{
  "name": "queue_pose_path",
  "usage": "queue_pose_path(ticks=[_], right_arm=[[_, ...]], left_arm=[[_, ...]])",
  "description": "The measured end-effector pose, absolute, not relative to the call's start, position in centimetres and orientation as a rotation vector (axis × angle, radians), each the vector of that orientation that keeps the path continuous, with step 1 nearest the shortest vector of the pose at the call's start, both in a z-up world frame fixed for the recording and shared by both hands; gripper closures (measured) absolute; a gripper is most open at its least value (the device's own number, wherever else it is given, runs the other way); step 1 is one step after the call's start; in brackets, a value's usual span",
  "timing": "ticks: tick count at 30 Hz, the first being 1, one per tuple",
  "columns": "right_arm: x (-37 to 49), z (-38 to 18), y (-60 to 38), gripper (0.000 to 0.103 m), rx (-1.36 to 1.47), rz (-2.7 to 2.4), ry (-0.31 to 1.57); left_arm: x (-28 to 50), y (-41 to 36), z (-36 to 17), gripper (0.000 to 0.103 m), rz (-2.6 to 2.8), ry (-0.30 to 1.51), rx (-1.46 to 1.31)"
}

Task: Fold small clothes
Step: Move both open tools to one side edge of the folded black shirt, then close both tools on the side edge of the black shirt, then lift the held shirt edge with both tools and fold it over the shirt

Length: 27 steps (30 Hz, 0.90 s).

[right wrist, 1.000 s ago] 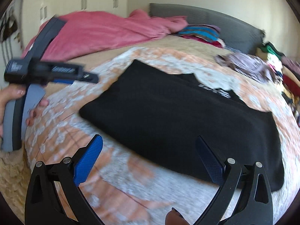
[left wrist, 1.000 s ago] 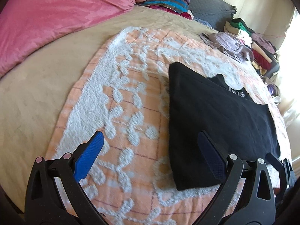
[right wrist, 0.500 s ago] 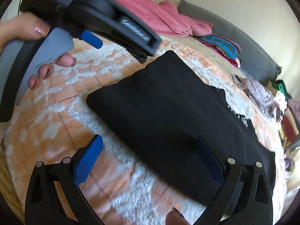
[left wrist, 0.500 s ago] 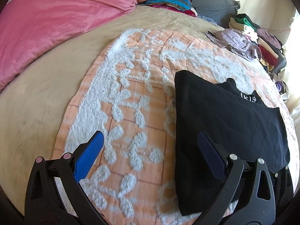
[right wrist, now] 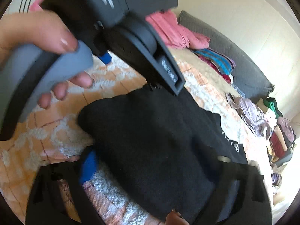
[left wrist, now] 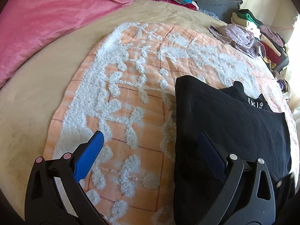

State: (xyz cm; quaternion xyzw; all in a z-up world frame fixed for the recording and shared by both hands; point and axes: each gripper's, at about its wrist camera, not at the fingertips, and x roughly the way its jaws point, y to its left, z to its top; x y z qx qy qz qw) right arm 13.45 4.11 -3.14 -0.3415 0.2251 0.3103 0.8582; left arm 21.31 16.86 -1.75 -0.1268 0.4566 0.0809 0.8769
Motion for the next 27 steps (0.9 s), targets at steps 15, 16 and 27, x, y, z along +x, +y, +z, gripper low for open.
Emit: queue_pose_path(ticks=[15,16,27], right_arm=[[11.4,1.1,-0.8,0.093,-0.560,0.687,0.329],[11.3,1.3,-1.4,0.093,-0.545,0.681,0.323],[10.8,3.4,-7.4,0.094,-0.376,0.567,0.262]], left_arm=[[24.4,14.1,-0.2,0.010,-0.045,0.977,-0.461],[24.5,13.7,-0.1,0.010,-0.057,0.975,-0.460],[24.8,7.5,3.1,0.085,-0.183,0.926,-0.439]])
